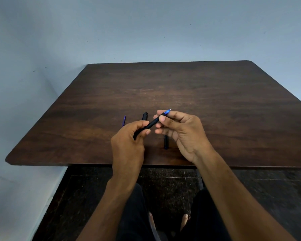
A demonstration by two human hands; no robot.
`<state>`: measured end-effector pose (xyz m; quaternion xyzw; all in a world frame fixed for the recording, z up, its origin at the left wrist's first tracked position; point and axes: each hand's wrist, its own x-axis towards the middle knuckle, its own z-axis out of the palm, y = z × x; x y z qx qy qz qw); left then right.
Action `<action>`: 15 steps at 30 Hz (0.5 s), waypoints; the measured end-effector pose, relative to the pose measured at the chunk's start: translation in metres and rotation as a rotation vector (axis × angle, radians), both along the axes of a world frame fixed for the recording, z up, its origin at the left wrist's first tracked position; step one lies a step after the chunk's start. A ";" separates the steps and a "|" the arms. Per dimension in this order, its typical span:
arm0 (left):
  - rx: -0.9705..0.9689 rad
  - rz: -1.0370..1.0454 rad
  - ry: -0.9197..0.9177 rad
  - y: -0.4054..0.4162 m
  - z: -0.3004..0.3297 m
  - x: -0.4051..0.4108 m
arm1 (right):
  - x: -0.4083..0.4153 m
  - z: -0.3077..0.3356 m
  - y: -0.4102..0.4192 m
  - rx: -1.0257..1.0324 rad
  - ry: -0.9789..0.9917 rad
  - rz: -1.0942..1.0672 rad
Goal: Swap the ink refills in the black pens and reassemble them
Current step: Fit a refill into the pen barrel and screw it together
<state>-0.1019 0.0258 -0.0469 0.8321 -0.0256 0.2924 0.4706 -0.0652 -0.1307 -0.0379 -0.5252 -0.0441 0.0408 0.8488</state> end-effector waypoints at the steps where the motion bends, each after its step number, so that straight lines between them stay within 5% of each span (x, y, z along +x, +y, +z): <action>1: 0.002 -0.012 0.004 0.000 0.000 -0.001 | 0.000 0.000 0.001 -0.002 -0.013 0.010; 15: -0.007 0.020 0.031 -0.004 0.005 -0.003 | 0.005 -0.003 0.010 -0.134 -0.036 -0.153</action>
